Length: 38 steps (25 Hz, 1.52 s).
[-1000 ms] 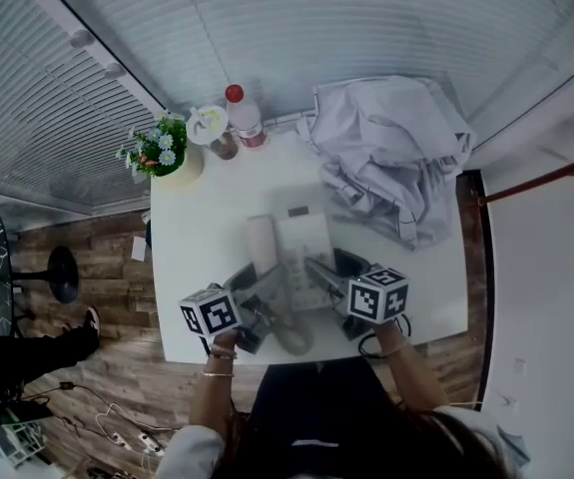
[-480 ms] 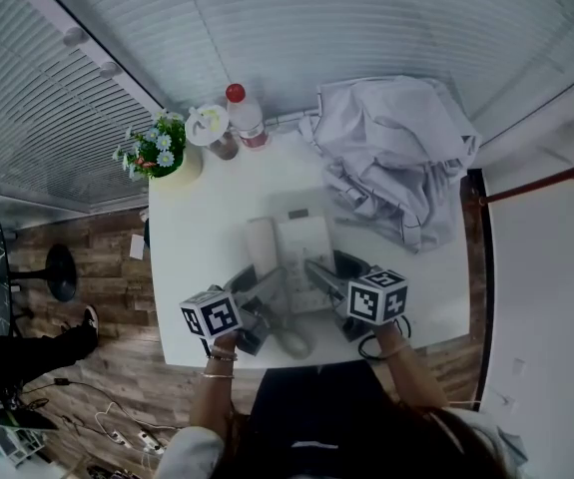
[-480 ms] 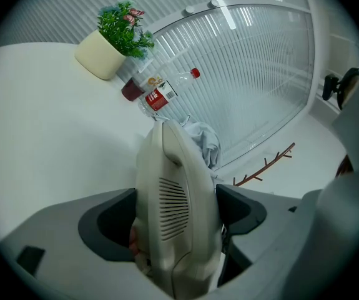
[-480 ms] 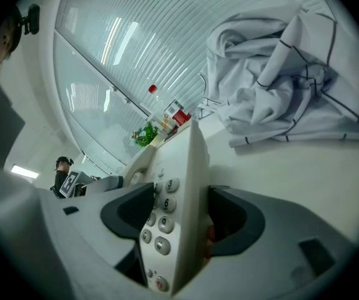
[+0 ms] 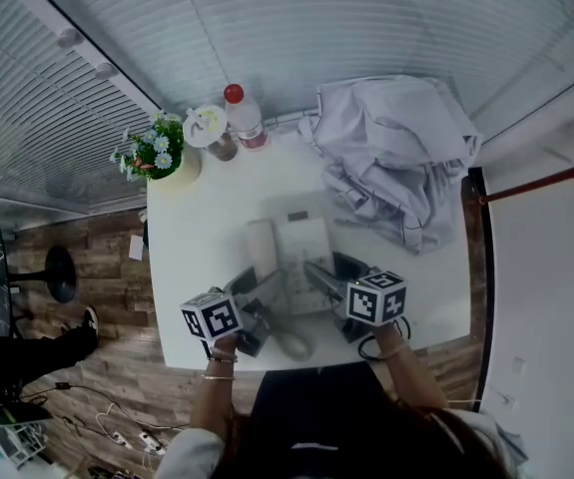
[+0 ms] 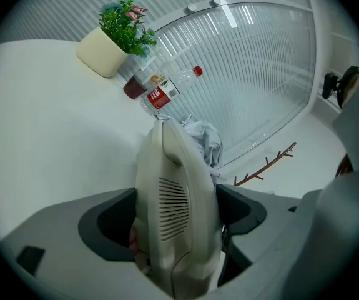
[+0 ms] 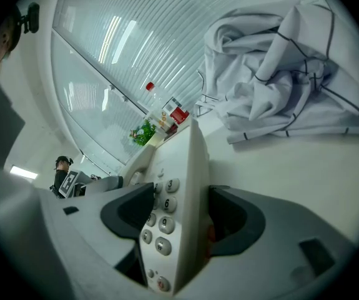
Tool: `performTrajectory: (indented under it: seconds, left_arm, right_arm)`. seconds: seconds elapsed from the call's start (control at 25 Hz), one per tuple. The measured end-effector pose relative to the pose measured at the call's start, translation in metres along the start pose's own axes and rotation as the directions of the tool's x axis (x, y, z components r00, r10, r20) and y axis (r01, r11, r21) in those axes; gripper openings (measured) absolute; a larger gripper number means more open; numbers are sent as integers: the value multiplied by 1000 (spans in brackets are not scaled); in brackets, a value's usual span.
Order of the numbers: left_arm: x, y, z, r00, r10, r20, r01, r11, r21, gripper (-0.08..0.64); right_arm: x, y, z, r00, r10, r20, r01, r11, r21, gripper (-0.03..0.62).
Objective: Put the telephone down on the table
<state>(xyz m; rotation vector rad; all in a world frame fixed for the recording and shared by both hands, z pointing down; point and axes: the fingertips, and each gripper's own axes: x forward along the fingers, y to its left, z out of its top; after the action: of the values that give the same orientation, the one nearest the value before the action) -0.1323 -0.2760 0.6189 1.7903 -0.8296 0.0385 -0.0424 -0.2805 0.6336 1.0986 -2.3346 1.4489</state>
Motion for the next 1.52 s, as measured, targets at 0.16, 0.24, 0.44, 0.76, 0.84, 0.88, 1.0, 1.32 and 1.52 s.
performTrajectory:
  seconds: [0.16,0.24,0.44,0.76,0.84,0.88,1.0,1.32,1.52]
  left_arm:
    - [1,3,-1,1000,5,-3,-5,1000,-9,399]
    - [2,4,-1,1000,7,-3,-7,1000,-11,399]
    - [3,5,-2,1000,13,-13,-13,1000,-9,402]
    - [4,8,-5,999,20,-34,-19,1000,10,403]
    - [4,8,-6,999,21,-37,-20,1000,13,403]
    - [4,8,-6,999,22,-38,-21,1000,15,403]
    - [5,9,-7,999,25,-46,-24,999,22,403]
    - [7,10,-9,997,39,-69,-36,999,35,407]
    - [6,10,-8,997,31,-77,-28,999,35,403]
  right_arm:
    - [2,-1,0,1000,-7,-7,7,1000,-1,278]
    - [3,-2,0,1000,-10,-13,10,1000,-3,278]
    - [4,-2,-1,999,-15,-30,15,1000,-7,278]
    - [6,-4,-4,997,-21,-74,20,1000,-5,281]
    - [6,-4,-4,997,-21,-80,20,1000,-4,281]
    - [6,-4,-4,996,-21,-82,21,1000,-3,281]
    - [7,-5,-5,996,-23,-92,22,1000,-2,282]
    - [8,-6,-6,994,-25,-107,23,1000,-13,284]
    - [8,-6,-5,993,-15,-114,14,1000,-12,284]
